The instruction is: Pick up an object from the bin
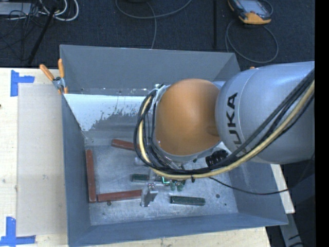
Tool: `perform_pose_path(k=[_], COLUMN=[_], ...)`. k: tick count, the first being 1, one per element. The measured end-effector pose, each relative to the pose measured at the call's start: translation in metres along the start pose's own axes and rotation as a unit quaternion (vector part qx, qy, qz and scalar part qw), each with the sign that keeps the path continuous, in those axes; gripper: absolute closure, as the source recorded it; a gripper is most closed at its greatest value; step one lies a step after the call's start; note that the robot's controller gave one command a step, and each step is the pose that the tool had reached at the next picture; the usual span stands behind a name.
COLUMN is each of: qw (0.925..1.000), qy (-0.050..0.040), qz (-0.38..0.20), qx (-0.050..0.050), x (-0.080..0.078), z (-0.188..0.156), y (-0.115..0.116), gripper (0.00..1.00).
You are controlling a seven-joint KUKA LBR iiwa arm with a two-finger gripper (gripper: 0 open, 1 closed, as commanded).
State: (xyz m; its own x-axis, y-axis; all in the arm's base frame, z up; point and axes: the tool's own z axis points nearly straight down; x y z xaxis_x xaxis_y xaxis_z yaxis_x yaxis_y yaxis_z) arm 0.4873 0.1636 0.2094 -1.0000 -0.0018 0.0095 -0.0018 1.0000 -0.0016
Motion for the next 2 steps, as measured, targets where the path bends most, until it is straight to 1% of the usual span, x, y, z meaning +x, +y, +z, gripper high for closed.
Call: perform_pose_path(k=[1,2], qw=[1.0,0.9996], qy=[-0.0036,-0.0082], qz=[0.002,-0.027], qx=[-0.001,-0.002], x=[-0.002,-0.037], z=[-0.004,0.043], y=[-0.001,-0.006], gripper=[0.0,0.0])
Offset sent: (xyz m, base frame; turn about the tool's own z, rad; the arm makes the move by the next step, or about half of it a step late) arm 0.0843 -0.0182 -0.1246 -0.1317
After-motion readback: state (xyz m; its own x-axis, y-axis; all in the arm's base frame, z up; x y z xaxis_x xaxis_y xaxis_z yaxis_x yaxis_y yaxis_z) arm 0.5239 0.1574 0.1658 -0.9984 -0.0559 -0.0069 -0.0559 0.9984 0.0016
